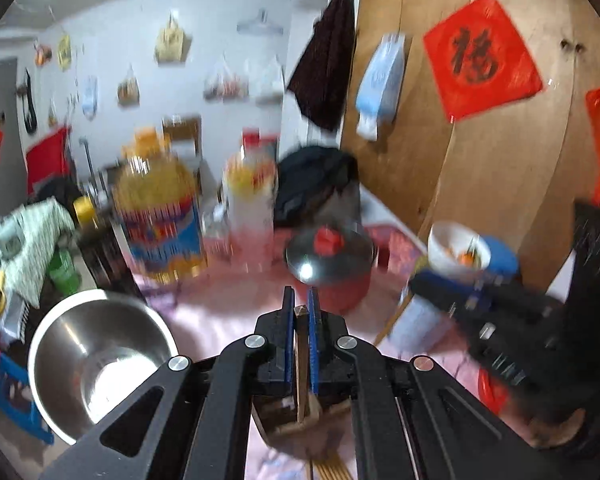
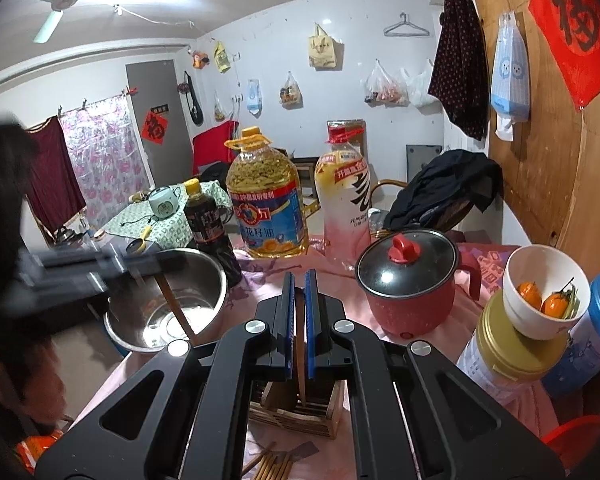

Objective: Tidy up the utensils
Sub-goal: 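Lower both chopsticks into the wooden holder and open both tools, then withdraw both open tools from the holder back toward the chopstick bundle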

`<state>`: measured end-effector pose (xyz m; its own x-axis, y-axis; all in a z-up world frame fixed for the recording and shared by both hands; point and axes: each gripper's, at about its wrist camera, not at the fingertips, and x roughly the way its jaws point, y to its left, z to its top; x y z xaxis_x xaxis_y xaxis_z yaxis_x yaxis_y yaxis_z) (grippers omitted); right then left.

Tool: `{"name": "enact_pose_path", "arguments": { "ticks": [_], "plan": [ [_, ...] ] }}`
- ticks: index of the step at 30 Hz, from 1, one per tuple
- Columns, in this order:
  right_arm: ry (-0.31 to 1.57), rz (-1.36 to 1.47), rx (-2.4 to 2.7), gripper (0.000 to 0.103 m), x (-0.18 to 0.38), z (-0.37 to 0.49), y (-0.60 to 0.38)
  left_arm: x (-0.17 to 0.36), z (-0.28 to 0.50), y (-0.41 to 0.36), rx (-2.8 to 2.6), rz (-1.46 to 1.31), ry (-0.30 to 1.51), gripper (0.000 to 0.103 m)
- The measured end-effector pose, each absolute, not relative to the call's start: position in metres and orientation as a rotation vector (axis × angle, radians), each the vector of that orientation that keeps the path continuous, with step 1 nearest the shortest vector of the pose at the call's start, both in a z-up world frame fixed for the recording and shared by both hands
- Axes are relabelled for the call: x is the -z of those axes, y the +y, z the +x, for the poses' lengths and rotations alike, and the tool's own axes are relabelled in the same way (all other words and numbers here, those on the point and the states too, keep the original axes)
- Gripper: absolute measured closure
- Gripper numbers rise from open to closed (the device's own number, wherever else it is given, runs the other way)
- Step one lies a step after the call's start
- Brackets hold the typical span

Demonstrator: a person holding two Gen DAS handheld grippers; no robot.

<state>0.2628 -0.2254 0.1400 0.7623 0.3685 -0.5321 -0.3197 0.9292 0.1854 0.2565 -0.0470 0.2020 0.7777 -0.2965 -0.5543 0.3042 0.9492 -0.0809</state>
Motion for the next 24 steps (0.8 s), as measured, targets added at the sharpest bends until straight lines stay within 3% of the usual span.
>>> {"name": "enact_pose_path", "arguments": {
  "ticks": [4,9,11,12,13,16,19,24],
  "plan": [
    [0.590,0.086,-0.369,0.097,-0.140,0.263,-0.225,-0.206,0.260,-0.051,0.277,0.036,0.550,0.096],
    [0.616,0.044,-0.345,0.094,-0.122,0.262,-0.219,-0.161,0.270,-0.045,0.267,-0.015,0.603,0.096],
    [0.633,0.022,-0.327,0.092,-0.116,0.258,-0.218,-0.141,0.271,-0.040,0.247,-0.028,0.653,0.091],
    [0.632,0.020,-0.328,0.091,-0.116,0.256,-0.219,-0.137,0.270,-0.037,0.245,-0.036,0.663,0.080],
    [0.625,0.020,-0.327,0.091,-0.118,0.253,-0.220,-0.135,0.267,-0.033,0.237,-0.047,0.666,0.061],
    [0.597,0.027,-0.317,0.078,-0.125,0.243,-0.225,-0.142,0.254,-0.027,0.176,-0.039,0.623,0.032],
    [0.588,0.055,-0.314,0.071,-0.129,0.235,-0.230,-0.149,0.242,-0.021,0.131,-0.032,0.594,0.018],
    [0.599,0.069,-0.306,0.063,-0.124,0.218,-0.233,-0.146,0.221,-0.007,0.091,-0.049,0.597,0.011]
  ]
}}
